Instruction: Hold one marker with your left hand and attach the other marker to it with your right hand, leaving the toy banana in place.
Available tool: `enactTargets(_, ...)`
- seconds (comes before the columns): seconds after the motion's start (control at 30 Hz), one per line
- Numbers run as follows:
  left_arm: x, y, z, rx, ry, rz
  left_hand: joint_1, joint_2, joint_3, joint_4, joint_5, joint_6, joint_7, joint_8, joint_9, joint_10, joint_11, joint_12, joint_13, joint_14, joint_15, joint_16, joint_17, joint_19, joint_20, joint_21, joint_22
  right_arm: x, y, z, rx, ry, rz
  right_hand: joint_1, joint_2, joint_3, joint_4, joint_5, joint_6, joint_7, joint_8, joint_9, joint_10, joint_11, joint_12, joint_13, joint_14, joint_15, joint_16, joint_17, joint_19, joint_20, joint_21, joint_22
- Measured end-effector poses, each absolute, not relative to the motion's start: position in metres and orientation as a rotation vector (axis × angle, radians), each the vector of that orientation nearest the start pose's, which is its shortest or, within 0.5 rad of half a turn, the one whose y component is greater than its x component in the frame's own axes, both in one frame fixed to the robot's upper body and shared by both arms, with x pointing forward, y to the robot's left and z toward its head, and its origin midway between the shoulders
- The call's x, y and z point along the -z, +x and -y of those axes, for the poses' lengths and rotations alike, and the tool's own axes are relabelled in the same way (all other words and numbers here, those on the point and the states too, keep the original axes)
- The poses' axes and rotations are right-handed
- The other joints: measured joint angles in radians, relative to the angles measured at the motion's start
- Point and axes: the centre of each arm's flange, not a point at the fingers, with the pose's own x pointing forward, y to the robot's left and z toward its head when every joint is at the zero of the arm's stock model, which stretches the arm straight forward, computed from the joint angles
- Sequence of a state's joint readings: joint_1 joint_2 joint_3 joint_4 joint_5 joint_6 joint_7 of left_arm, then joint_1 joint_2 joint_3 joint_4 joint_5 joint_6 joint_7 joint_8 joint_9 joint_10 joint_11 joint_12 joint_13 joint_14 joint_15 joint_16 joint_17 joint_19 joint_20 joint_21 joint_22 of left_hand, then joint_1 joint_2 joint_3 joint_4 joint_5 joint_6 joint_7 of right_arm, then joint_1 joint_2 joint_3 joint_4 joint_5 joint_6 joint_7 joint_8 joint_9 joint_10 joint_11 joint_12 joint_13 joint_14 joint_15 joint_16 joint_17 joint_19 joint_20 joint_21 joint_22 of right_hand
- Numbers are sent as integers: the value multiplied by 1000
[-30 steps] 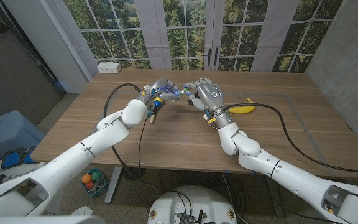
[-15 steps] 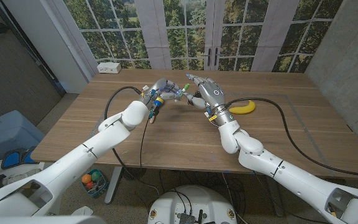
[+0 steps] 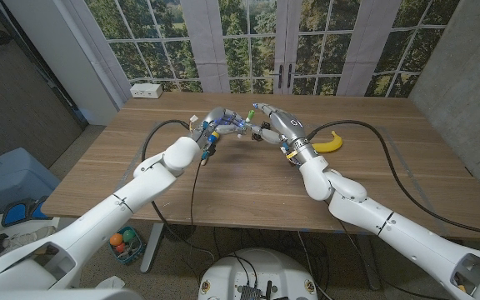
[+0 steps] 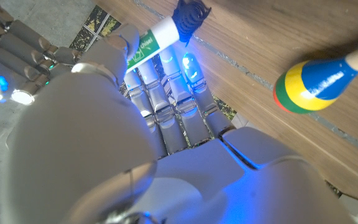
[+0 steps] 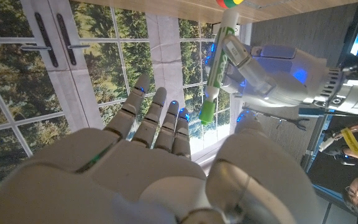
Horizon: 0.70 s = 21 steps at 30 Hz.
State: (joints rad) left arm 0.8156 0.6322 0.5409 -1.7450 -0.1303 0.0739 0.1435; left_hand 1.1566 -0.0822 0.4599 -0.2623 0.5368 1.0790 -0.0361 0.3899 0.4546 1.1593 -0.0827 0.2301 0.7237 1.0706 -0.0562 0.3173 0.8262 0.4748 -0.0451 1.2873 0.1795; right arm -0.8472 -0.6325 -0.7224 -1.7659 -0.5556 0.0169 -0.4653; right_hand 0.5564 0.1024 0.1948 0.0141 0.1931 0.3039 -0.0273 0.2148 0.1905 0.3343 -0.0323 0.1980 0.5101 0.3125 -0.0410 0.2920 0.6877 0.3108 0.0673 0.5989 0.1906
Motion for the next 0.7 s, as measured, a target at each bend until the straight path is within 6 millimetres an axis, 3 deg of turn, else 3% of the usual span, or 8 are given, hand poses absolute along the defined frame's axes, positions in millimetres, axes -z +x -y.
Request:
enactTargets(0.1, -19, 599, -176, 241, 557, 638, 0, 0, 0, 0, 0, -4, -2, 0, 5, 0, 0, -3, 2, -2, -2, 0, 0, -3, -3, 3, 0, 18, 549, 115, -19, -1026, 1075, -5, 21, 1, 1, 0, 2, -2, 0, 0, 2, -2, 2, -5, 0, 0, -7, -8, 7, -7, 0, 0)
enactTargets(0.23, -16, 603, -176, 253, 533, 624, -4, 4, 0, 0, 1, -13, 2, 0, 9, -4, -4, -6, 2, -1, -3, -8, 1, -8, 2, 4, 0, 18, 546, 116, -43, -979, 1095, -8, 24, 9, 0, 0, -12, -3, -9, 0, -12, -15, -6, -13, 0, 0, -20, -23, 0, -15, -4, 0)
enactTargets(0.37, -12, 606, -173, 318, 452, 596, -4, 4, 0, 0, 4, -13, 2, -2, 9, -4, -4, -7, 3, -2, -5, -12, 1, -8, 2, 4, 0, 21, 547, 122, -51, -908, 1107, 4, 69, 41, -5, 8, -24, -16, -16, -2, -37, -29, -11, -27, -20, 2, -43, -46, -8, -50, -7, 0)
enactTargets(0.5, -9, 610, -172, 355, 403, 574, -4, 4, 0, 0, 5, -13, 2, -4, 12, -6, -6, -11, 3, -2, -5, -25, -11, -8, 2, 4, 0, 21, 545, 124, -64, -853, 1129, 5, 84, 63, 1, 8, -33, -25, -19, -5, -46, -38, -14, -38, -23, -2, -52, -62, -16, -78, -11, 0)
enactTargets(0.7, -7, 614, -169, 412, 336, 553, -5, 5, 0, 0, 5, -19, 7, -4, 14, -9, -9, -12, 3, 5, -19, -51, -51, -8, 2, 12, 0, 21, 541, 124, -82, -809, 1158, -3, 92, 80, 3, 8, -16, -41, -19, -5, -45, -38, -14, -47, -23, -2, -59, -74, -16, -80, -11, 0)
